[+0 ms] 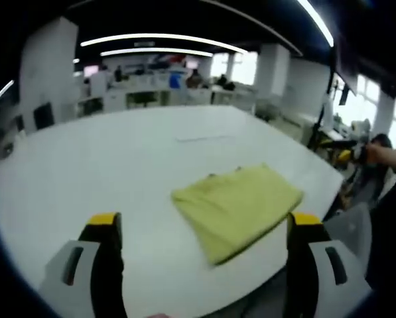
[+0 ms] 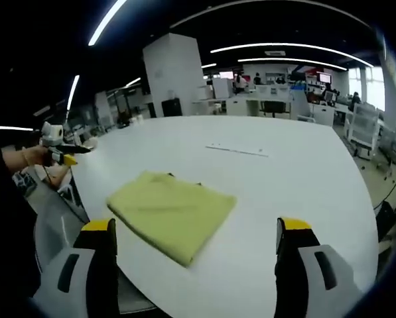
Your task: Fold the garment on the visible template until the final outline fits inside the template.
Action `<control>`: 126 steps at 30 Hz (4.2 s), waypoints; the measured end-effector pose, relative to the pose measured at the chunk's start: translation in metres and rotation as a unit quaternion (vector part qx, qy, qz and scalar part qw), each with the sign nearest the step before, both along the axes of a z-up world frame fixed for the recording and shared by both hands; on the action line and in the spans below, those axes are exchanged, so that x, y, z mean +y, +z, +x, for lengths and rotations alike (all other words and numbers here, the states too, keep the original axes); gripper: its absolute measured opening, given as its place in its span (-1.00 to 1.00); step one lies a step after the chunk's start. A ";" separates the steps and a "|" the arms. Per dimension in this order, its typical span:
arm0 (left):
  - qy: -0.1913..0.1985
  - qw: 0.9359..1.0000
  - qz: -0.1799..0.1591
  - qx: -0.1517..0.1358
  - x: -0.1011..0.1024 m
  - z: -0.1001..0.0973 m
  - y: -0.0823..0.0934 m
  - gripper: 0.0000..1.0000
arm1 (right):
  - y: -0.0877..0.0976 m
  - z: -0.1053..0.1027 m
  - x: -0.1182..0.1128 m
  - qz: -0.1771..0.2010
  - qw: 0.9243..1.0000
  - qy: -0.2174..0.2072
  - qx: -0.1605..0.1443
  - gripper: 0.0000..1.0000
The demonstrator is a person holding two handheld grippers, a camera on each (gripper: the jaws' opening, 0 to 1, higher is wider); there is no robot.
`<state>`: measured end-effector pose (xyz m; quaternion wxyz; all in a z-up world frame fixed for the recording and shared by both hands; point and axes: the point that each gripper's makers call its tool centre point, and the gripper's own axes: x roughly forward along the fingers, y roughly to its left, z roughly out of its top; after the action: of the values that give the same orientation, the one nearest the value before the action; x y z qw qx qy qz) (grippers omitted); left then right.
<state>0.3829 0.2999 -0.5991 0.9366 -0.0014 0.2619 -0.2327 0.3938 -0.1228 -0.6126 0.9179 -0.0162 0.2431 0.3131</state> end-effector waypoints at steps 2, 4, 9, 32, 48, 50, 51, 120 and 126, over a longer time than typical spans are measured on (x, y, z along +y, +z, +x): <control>0.003 1.000 -0.001 0.002 0.002 -0.004 0.000 0.98 | 0.000 -0.007 -0.002 0.005 1.000 -0.001 0.004 0.99; 0.004 1.000 0.000 0.004 0.002 -0.007 0.000 0.98 | -0.001 -0.012 -0.006 0.009 1.000 -0.004 0.005 0.99; 0.002 1.000 0.005 0.010 0.002 -0.010 -0.002 0.98 | -0.008 -0.018 -0.012 0.011 1.000 -0.014 0.017 0.99; -0.032 0.999 0.010 0.039 -0.011 -0.013 -0.045 0.88 | -0.047 -0.023 0.005 -0.019 0.997 0.033 0.063 0.81; -0.060 0.994 0.010 0.095 -0.026 -0.012 -0.104 0.40 | -0.088 -0.020 0.022 -0.012 0.994 0.044 0.098 0.21; -0.059 0.993 0.008 0.101 -0.026 -0.011 -0.111 0.32 | -0.094 -0.018 0.025 -0.009 0.994 0.042 0.102 0.13; -0.059 0.993 0.007 0.104 -0.026 -0.010 -0.114 0.29 | -0.096 -0.017 0.025 -0.009 0.994 0.043 0.104 0.07; -0.091 0.979 -0.043 0.179 -0.038 -0.003 -0.161 -1.00 | -0.159 0.000 0.054 0.003 0.984 0.069 0.164 -0.96; -0.094 0.977 -0.040 0.188 -0.032 -0.003 -0.161 -1.00 | -0.156 0.002 0.050 -0.010 0.984 0.087 0.155 -0.97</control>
<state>0.3795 0.2676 -0.7604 0.8437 -0.0580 0.4230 -0.3253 0.3957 -0.0732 -0.7690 0.8383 0.0022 0.3833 0.3877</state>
